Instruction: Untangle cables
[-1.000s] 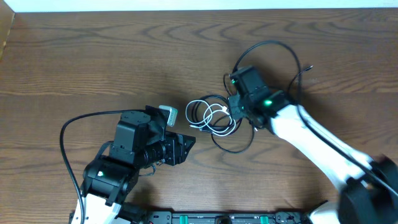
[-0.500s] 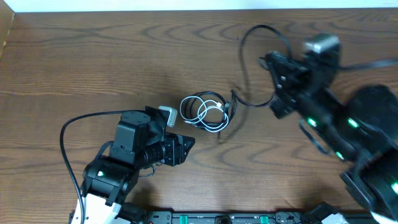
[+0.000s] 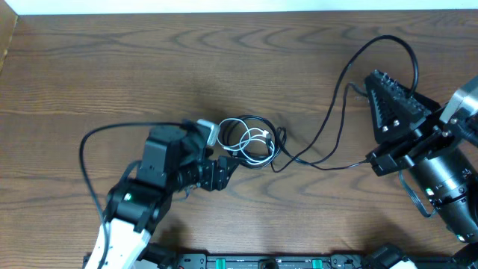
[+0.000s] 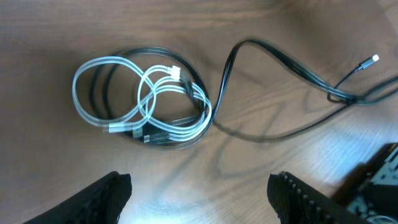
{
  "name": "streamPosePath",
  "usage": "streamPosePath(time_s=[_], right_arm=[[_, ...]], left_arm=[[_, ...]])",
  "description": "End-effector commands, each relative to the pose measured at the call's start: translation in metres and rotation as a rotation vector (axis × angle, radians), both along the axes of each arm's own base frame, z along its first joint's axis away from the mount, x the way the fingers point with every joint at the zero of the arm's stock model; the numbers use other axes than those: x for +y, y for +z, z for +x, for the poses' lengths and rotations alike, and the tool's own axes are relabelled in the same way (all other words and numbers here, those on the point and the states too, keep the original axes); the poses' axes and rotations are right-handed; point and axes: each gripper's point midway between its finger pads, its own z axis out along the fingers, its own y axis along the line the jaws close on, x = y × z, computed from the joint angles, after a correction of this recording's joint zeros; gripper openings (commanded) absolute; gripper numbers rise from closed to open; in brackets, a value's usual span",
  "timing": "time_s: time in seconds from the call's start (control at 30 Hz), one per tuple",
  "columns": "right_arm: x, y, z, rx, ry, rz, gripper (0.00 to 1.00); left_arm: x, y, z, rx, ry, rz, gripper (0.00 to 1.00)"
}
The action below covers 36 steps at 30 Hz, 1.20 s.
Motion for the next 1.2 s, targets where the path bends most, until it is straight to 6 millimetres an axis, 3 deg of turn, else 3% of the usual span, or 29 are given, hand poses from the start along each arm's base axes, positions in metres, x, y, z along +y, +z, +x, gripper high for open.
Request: streamPosePath(time_s=[0.0,0.33,0.47,0.63,0.8,0.93,1.0,1.17], right_arm=[[0.006,-0.001,-0.006,-0.004,0.046,-0.025,0.01],[0.021,-0.016,-0.015,0.037,0.149,-0.07,0.01],[0.021,-0.023,-0.015,0.063,0.15,-0.083,0.01],[0.022,-0.028,-0.015,0.081,0.151,-0.093,0.01],[0.024,-0.039,-0.016,0.123,0.164,-0.117,0.01],[0.032,-0.045,-0.024,0.138,0.232,-0.132,0.01],[0.036,-0.045,-0.029,0.135,0.268,-0.135,0.01],[0.038,-0.048,-0.031,0.146,0.286,-0.141,0.01]], left_arm=[[-0.024,-0.004,0.002,-0.045,-0.2,-0.025,0.77],[-0.073,-0.036,0.036,-0.068,-0.351,-0.095,0.78],[-0.109,-0.05,0.033,-0.099,-0.448,-0.108,0.76],[-0.138,-0.066,0.029,-0.134,-0.507,-0.09,0.68],[-0.146,-0.087,0.041,-0.173,-0.466,-0.008,0.66],[-0.148,-0.088,0.061,-0.197,-0.369,-0.012,0.51],[-0.142,-0.089,0.077,-0.201,-0.257,0.01,0.45],[-0.117,-0.112,0.099,-0.169,-0.064,0.115,0.44]])
